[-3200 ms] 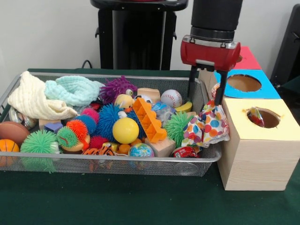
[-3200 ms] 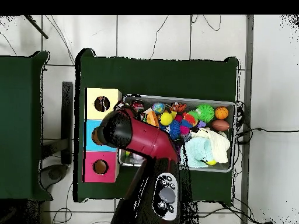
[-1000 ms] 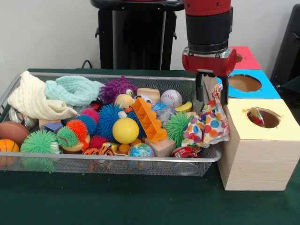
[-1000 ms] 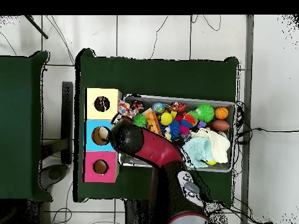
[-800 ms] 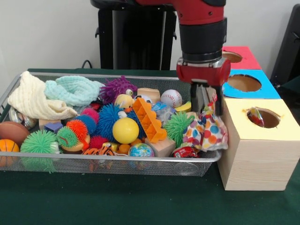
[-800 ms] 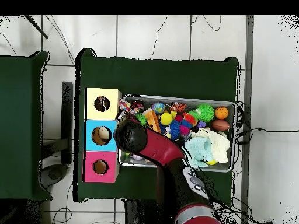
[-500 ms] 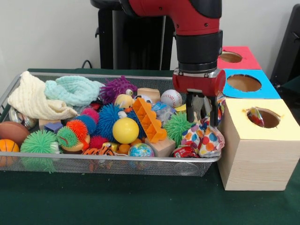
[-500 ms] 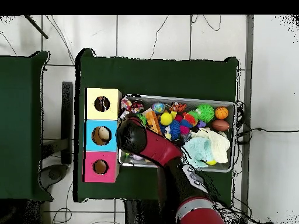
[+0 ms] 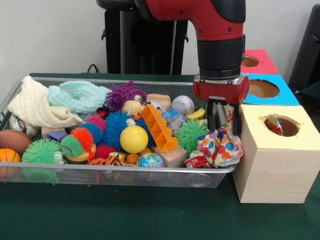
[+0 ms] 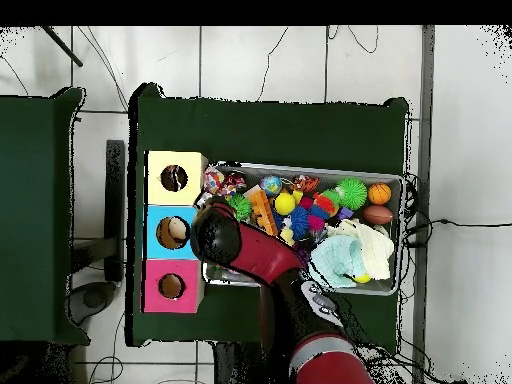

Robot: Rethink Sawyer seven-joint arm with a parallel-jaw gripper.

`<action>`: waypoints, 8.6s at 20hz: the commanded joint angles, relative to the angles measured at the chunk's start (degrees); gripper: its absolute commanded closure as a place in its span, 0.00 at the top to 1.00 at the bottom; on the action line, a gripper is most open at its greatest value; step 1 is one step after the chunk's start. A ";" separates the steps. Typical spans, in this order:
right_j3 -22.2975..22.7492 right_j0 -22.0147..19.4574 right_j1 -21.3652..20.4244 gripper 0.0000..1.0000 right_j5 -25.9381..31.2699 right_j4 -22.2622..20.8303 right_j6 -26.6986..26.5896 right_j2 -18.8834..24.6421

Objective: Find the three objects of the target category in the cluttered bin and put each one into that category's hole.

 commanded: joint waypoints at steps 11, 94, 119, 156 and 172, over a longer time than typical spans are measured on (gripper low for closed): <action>0.39 -0.98 1.05 1.00 2.93 0.39 10.13 5.03; -3.43 20.92 -8.55 0.00 17.19 8.37 17.02 -16.64; -0.11 25.37 -7.55 0.00 10.17 16.97 19.99 -15.29; -7.55 24.71 -4.78 1.00 15.93 14.72 17.17 -18.79; -15.92 29.77 -6.99 1.00 31.77 11.09 20.19 -29.11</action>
